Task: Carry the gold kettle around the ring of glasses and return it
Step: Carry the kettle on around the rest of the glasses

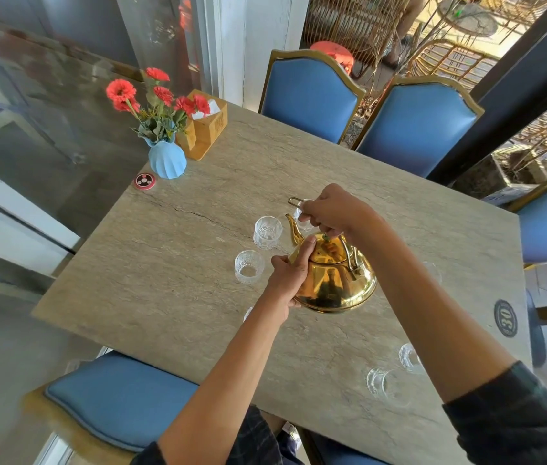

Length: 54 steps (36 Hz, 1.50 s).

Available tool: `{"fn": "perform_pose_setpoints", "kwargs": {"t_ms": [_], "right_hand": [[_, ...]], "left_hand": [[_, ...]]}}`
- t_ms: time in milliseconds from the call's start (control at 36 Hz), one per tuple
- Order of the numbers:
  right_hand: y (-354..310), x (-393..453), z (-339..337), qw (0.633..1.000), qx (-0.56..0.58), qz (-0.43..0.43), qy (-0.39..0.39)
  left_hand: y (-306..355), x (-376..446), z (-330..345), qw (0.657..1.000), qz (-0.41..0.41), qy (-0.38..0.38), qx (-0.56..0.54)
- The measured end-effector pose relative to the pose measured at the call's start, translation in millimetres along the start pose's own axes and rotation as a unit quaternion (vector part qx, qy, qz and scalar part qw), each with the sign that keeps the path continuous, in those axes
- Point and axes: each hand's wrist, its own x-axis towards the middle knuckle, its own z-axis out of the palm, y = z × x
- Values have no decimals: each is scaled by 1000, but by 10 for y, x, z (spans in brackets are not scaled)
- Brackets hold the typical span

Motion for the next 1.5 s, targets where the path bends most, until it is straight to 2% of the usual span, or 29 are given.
{"fn": "perform_pose_setpoints", "kwargs": {"t_ms": [1500], "right_hand": [[-36,25,13,1000,-11,0,-1]], "left_hand": [[6,45,-20,1000,-3,1,-2]]}}
